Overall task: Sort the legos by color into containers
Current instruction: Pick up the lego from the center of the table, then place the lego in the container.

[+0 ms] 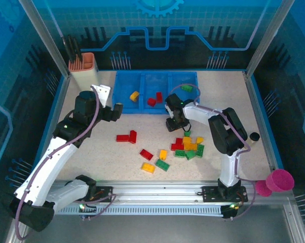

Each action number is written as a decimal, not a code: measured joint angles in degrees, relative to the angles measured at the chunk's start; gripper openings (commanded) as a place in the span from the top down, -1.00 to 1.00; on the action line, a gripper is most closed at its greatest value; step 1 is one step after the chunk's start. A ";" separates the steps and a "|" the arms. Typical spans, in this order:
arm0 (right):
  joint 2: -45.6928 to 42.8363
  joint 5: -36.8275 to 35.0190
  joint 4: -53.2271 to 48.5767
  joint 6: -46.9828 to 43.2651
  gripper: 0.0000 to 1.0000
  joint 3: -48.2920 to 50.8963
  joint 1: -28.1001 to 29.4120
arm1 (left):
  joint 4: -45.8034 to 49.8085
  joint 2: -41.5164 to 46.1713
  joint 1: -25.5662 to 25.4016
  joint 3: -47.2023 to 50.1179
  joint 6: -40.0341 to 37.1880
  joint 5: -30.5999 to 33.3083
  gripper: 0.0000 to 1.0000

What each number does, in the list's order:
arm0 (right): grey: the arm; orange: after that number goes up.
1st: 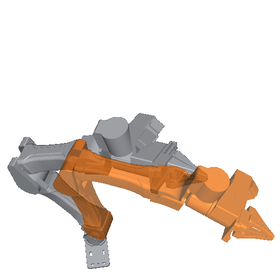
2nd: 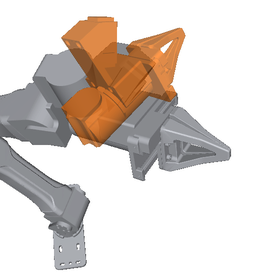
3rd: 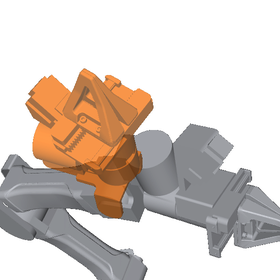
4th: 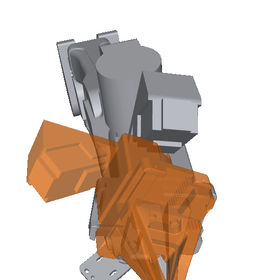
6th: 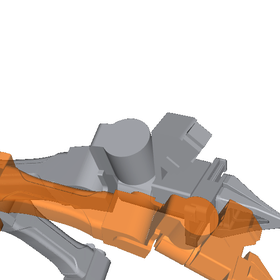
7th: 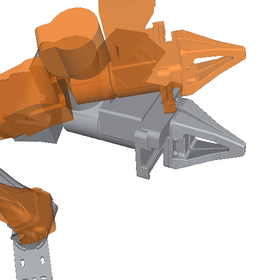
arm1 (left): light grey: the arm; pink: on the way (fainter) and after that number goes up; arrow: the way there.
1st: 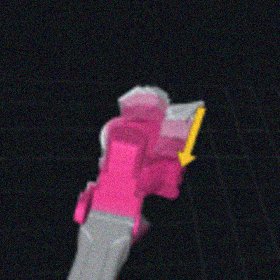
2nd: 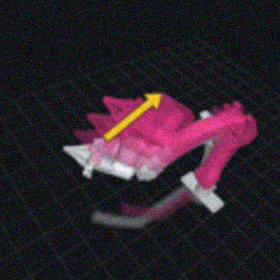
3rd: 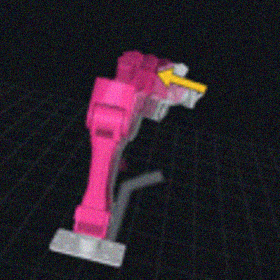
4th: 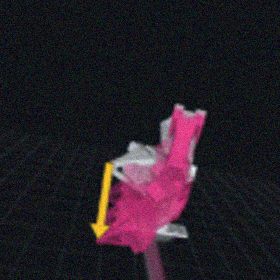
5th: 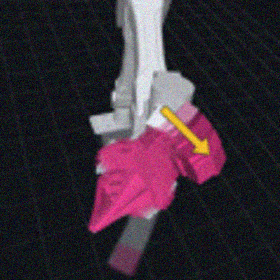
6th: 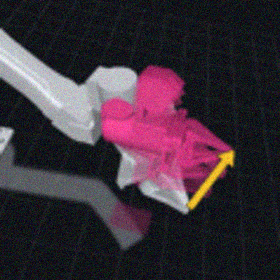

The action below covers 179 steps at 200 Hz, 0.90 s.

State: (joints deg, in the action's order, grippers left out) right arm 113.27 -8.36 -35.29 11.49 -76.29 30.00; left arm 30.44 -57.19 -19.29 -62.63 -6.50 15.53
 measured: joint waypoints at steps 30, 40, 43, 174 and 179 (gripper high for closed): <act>-0.13 0.22 -0.20 -0.68 0.25 0.00 0.44 | -0.31 0.02 0.00 0.17 -0.02 0.15 -0.98; -0.44 0.02 -1.27 -1.05 0.26 0.00 0.44 | -0.37 0.02 0.00 0.17 -0.04 0.20 -0.99; -0.66 -0.02 -1.86 -1.09 0.26 0.00 0.44 | -0.37 0.02 0.00 0.17 -0.07 0.26 -0.98; 21.77 3.54 -13.07 -17.81 0.27 -72.02 2.86 | -0.76 3.37 3.10 0.17 -1.09 0.74 -0.98; 23.08 3.80 -12.72 -18.27 0.28 -73.31 2.99 | -0.76 3.37 3.19 0.17 -1.07 0.74 -0.99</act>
State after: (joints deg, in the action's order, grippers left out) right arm 136.35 -4.56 -48.01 -6.79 -149.60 32.99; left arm 29.67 -53.82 -16.10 -62.46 -7.57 16.27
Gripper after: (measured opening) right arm 0.367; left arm 0.992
